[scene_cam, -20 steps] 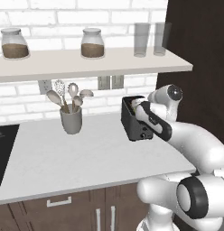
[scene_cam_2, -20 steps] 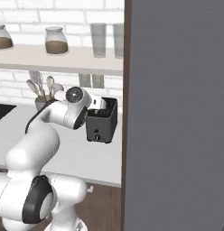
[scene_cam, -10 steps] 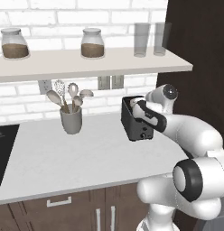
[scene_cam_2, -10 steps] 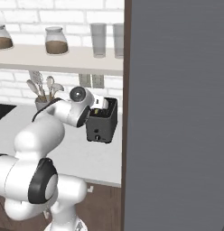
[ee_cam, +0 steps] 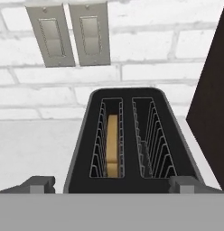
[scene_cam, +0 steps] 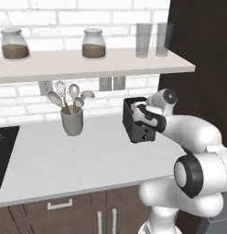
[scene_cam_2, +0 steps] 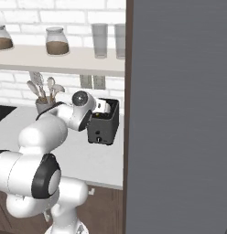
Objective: Start the toaster. Once the lever pops up, take the bread to the plate on the dining counter.
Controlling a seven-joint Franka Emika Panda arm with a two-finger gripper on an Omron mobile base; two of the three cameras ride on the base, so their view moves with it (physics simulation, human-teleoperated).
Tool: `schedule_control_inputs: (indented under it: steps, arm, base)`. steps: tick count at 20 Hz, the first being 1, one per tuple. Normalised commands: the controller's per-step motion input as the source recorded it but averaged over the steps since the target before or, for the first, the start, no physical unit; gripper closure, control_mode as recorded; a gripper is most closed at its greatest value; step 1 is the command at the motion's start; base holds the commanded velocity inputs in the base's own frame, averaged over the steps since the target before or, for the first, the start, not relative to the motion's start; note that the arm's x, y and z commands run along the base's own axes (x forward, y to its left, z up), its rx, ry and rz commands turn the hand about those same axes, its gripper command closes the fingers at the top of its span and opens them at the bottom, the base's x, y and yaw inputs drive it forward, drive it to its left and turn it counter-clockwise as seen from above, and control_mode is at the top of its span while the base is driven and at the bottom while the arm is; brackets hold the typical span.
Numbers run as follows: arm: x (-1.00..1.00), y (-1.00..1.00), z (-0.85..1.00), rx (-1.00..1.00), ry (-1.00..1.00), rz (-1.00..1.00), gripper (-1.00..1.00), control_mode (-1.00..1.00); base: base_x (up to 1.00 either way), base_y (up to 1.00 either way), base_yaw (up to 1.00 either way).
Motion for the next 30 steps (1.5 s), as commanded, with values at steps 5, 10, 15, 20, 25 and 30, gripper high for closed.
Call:
schedule_control_inputs:
  steps: [5, 10, 15, 20, 25, 30]
  arm:
    - [0.0, 0.0, -0.27, 0.0, 0.0, 0.0, -1.0, -1.0]
    - [0.0, 0.0, -0.21, 0.0, 0.0, 0.0, -1.0, -1.0]
    - [0.01, 0.02, 0.0, 0.0, 0.0, 0.0, -1.0, -1.0]
    - [0.05, 0.0, 0.0, 0.0, 0.0, 0.0, -1.0, -1.0]
    - [0.06, 0.0, 0.0, 0.0, 0.0, 0.0, -1.0, -1.0]
    - [0.15, 0.0, 0.0, 0.0, 0.0, 0.0, -1.0, -1.0]
  base:
    - [0.0, 0.0, 0.0]
    - [0.0, 0.0, 0.0]
    - [0.0, 0.0, 0.0]
    - [0.0, 0.0, 0.0]
    - [0.0, 0.0, 0.0]
    - [0.0, 0.0, 0.0]
